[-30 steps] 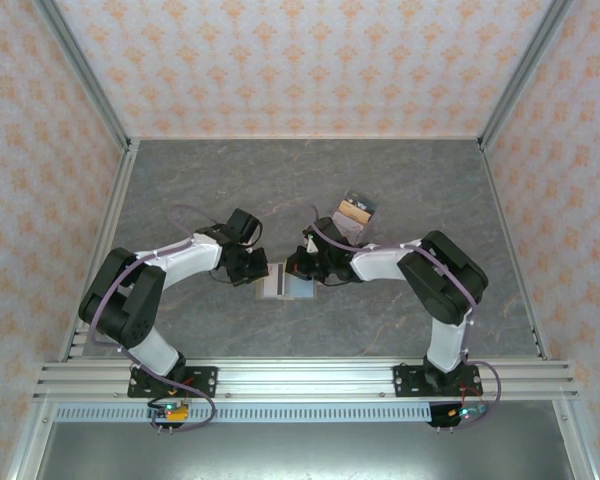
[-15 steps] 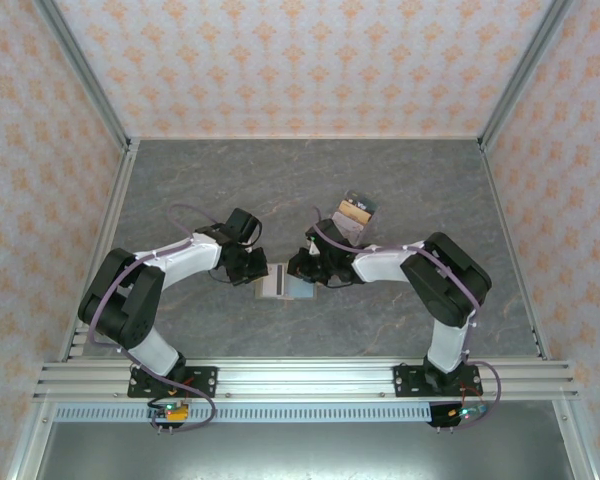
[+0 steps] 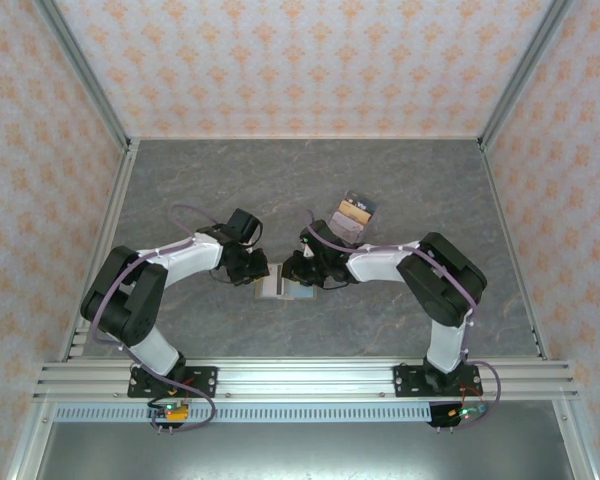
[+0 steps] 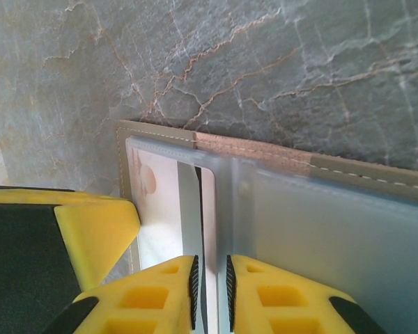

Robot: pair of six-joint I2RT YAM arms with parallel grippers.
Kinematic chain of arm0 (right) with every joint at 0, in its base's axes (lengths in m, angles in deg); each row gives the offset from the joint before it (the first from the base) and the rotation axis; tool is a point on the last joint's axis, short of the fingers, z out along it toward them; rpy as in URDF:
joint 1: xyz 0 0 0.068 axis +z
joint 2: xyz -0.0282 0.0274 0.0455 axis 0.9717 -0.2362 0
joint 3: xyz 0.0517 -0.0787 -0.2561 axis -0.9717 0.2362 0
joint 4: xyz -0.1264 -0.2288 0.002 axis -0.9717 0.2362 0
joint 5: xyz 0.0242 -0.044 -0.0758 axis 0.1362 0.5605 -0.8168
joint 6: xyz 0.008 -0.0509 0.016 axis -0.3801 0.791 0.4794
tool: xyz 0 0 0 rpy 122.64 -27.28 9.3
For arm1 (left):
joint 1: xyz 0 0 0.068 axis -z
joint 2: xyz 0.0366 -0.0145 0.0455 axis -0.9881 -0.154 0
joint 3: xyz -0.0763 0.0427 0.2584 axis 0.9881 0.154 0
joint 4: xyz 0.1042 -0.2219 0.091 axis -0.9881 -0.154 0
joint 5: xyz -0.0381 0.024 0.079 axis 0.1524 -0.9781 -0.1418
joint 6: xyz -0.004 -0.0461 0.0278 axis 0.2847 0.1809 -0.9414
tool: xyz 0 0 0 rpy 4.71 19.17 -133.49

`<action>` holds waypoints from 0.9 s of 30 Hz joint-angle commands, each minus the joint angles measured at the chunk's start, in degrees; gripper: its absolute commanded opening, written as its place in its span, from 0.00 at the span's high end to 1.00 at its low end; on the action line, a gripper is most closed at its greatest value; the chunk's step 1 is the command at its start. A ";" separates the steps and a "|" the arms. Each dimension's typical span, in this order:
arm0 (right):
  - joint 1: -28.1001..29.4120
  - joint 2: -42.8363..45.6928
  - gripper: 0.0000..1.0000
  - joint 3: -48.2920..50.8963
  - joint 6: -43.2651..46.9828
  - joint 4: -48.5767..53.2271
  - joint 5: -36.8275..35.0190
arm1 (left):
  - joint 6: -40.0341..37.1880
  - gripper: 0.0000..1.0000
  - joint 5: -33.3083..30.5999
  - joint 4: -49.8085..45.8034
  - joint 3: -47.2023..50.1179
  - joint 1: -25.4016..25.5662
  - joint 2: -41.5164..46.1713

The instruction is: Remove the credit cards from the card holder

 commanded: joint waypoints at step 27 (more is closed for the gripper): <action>0.03 -3.40 0.96 -1.70 -1.63 -7.86 4.39 | 1.73 0.90 2.97 4.60 4.99 1.35 -0.68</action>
